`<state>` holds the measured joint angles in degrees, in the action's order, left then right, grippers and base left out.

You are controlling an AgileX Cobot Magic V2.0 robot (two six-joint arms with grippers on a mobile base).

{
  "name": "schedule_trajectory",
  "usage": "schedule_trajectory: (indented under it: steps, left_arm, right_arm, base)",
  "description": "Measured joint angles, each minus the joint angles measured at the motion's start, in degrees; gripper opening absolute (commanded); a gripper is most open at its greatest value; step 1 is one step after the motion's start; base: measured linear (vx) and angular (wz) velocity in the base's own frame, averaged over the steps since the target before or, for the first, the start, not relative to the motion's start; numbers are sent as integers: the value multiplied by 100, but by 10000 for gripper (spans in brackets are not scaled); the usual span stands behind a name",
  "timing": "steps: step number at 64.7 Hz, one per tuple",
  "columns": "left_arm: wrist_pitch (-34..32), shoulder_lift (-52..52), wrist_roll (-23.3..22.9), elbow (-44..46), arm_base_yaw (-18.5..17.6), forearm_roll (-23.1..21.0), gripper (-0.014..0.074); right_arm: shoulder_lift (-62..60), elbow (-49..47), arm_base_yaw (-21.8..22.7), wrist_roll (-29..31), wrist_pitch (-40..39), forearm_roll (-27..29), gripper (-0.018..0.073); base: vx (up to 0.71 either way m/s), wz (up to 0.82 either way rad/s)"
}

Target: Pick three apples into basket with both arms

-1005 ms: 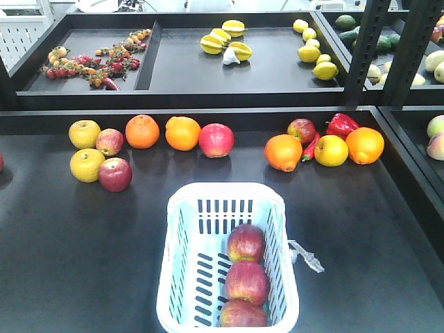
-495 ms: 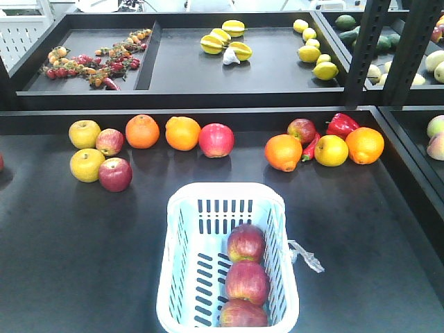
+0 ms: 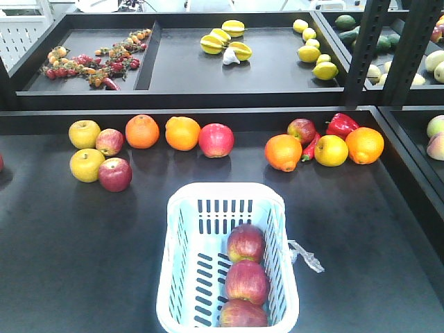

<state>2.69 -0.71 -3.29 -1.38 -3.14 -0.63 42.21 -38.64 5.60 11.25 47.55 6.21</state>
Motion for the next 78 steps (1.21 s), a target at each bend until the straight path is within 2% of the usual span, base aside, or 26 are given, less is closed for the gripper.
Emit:
schedule_trajectory:
  steps: [53, 70, 78]
  left_arm:
    - [-4, 0, 0, 0, 0, 0, -6]
    - [-18, 0, 0, 0, 0, 0, -6]
    - [-18, 0, 0, 0, 0, 0, -6]
  right_arm:
    - [-7, 0, 0, 0, 0, -6, -9]
    - [-533, 11, -14, -14, -281, -39, -9]
    - [-891, 11, -232, -157, -421, -213, -9]
  base:
    - [0, 0]
    - [0, 0]
    - [0, 0]
